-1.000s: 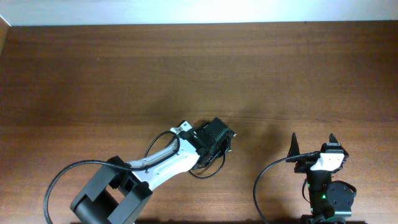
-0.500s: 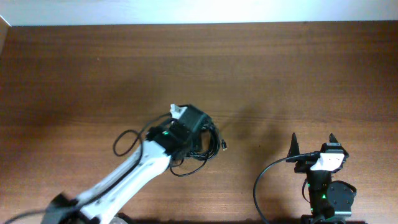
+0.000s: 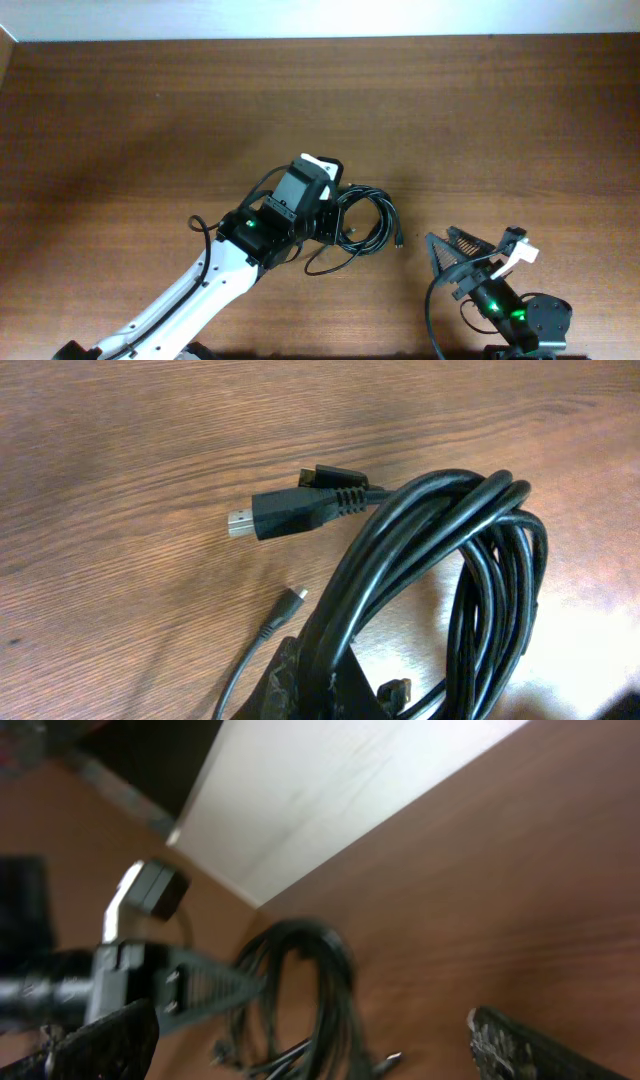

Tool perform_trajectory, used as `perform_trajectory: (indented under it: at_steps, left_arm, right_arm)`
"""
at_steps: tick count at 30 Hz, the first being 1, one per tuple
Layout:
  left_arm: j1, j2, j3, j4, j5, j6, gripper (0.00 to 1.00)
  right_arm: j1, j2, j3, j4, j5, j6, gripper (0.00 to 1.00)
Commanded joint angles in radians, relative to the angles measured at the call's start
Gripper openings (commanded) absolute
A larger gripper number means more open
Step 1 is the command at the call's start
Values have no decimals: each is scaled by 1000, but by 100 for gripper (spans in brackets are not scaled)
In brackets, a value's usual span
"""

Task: Untangle cables

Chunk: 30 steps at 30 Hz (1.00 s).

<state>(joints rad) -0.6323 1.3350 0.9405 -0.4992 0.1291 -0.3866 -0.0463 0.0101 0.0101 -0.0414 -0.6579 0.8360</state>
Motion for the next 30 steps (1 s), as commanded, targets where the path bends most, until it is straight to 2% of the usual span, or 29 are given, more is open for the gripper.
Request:
perform_trajectory:
  at_steps: [1,5,10,12,15,17,19,20,23,27,30]
  left_arm:
    - [5,-16,16,46,127,26,0]
    - [5,-16,16,51,160,75,0]
    - [5,-16,16,106,302,105,0]
    - [5,-16,16,109,323,104,0]
    - [5,-16,16,199,520,104,0]
    - [5,-16,16,244,560,103,0]
    - [7,-16,16,267,555,103,0]
    - [13,-16,16,277,552,103,0]
    - [51,-16,16,275,453,72,0]
    - [182,-16,16,250,164,-129,0]
    - [255,-16,16,208,106,-179,0]
  right_arm:
    - [-6,-3,-3,61,-160,10,98]
    - [-6,2,71,50,-169,-26,99]
    - [-6,151,219,-205,-165,-192,91]
    - [-6,247,253,-221,-166,-229,83]
    - [-6,393,266,-204,-168,-282,72]
    - [-6,477,266,-150,-219,-282,50]
    - [-6,547,266,-83,-312,-282,14]
    - [-6,575,266,-73,-362,-278,4]
    - [-6,608,266,-74,-505,-279,4]
    - [-6,611,266,-73,-721,-280,4]
    - [-6,611,266,-74,-796,-280,4]
